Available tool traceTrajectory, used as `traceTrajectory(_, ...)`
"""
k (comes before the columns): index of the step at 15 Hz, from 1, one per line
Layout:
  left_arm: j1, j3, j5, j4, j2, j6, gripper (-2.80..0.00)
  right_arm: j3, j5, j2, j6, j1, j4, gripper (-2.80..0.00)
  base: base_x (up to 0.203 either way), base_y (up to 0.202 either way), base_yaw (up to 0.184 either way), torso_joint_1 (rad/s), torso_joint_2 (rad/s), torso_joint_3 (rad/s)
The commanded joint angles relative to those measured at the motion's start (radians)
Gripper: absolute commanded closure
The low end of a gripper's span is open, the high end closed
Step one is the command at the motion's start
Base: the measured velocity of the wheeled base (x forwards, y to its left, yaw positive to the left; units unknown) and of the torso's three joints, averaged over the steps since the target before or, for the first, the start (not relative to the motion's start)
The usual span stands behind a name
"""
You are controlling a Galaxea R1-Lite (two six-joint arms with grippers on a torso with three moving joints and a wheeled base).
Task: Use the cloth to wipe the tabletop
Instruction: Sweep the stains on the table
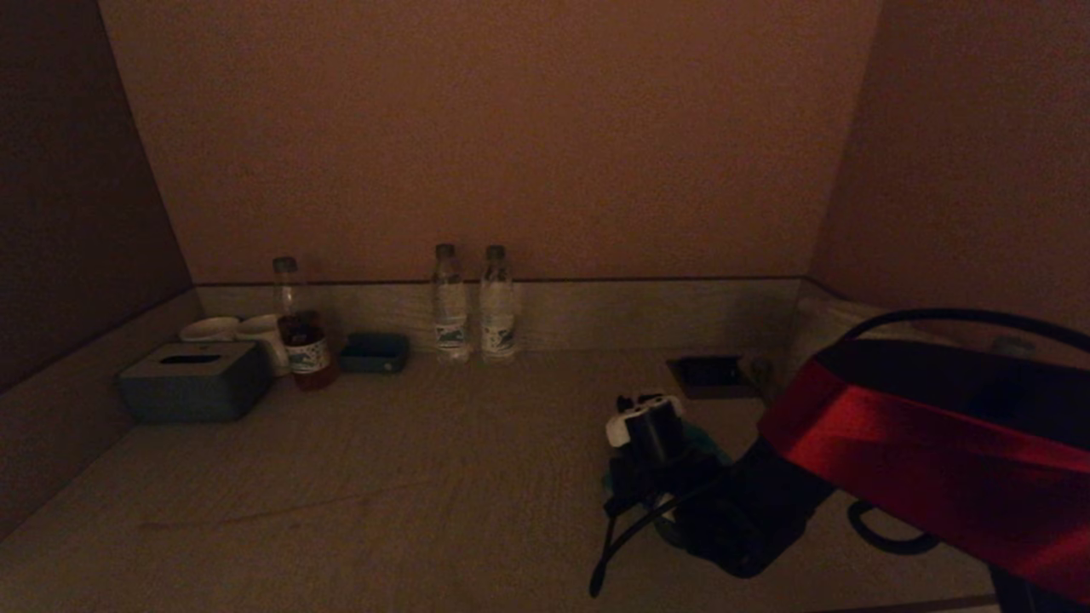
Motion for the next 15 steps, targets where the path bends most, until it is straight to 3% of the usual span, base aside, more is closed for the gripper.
traceTrajectory(1, -0.001, 0.001, 0.000, -0.001, 0.000, -0.001, 0.00, -0.040, -0.005, 0.024, -0.004, 0.077, -0.006, 0.00, 0.000, 0.000, 0.000, 0.000, 0.00, 0.000)
traceTrajectory(4, 0.001, 0.001, 0.000, -0.001, 0.000, -0.001, 0.00, -0.080, -0.015, 0.054, -0.023, 0.116, -0.003, 0.00, 0.000, 0.000, 0.000, 0.000, 0.00, 0.000)
traceTrajectory(7, -0.001, 0.001, 0.000, -0.001, 0.000, -0.001, 0.00, -0.235, -0.035, 0.161, -0.075, 0.220, 0.003, 0.00, 0.000, 0.000, 0.000, 0.000, 0.00, 0.000)
traceTrajectory(15, 0.001, -0.001, 0.000, -0.001, 0.000, -0.001, 0.00, -0.439, -0.039, 0.264, -0.140, 0.324, 0.080, 0.00, 0.000, 0.000, 0.000, 0.000, 0.00, 0.000)
